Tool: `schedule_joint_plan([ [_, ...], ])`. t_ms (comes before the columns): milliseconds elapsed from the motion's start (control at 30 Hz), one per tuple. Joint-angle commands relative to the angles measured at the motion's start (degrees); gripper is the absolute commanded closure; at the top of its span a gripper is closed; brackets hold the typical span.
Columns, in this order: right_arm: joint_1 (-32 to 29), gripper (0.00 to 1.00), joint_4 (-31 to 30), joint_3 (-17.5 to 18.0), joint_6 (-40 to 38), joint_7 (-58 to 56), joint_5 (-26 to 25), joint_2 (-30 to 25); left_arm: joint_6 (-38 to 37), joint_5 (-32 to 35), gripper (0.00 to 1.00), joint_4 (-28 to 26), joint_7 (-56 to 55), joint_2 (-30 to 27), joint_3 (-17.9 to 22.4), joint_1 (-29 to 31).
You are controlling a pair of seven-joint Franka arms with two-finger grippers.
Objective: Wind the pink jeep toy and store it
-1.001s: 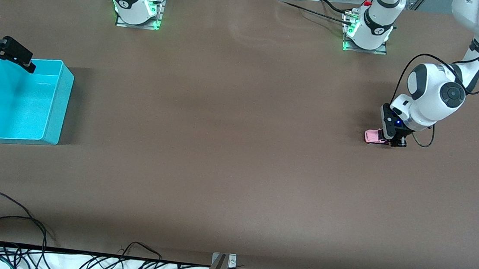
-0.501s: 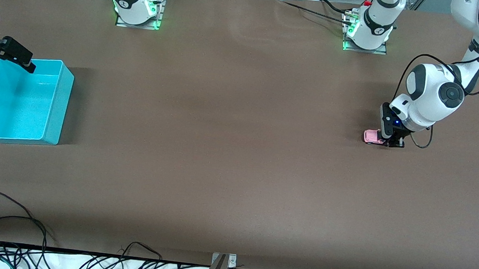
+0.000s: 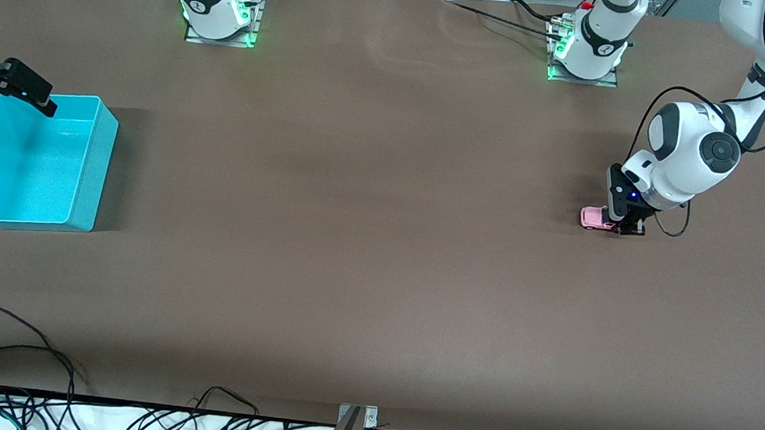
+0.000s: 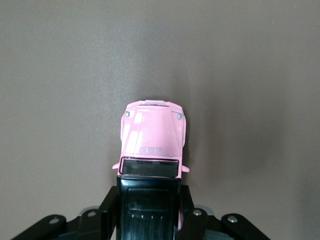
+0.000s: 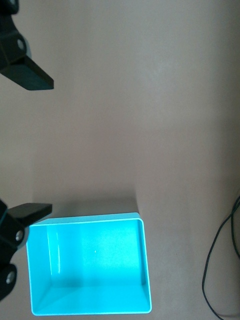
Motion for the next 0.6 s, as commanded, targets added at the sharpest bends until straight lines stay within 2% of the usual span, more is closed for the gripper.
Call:
schedule_joint_plan([
  [0, -0.2, 0.00, 1.5, 0.0, -0.4, -0.7, 0.6, 0.5, 0.0, -0.8, 1.00, 0.3, 0.9, 1.3, 0.6, 0.0],
  [334, -0.2, 0.00, 1.5, 0.0, -0.4, -0.6, 0.6, 0.5, 0.2, -0.9, 1.00, 0.3, 0.9, 1.9, 1.2, 0.1],
  [567, -0.2, 0.00, 1.5, 0.0, -0.4, -0.6, 0.6, 0.5, 0.3, -0.7, 1.00, 0.3, 0.9, 2.5, 3.2, 0.1],
])
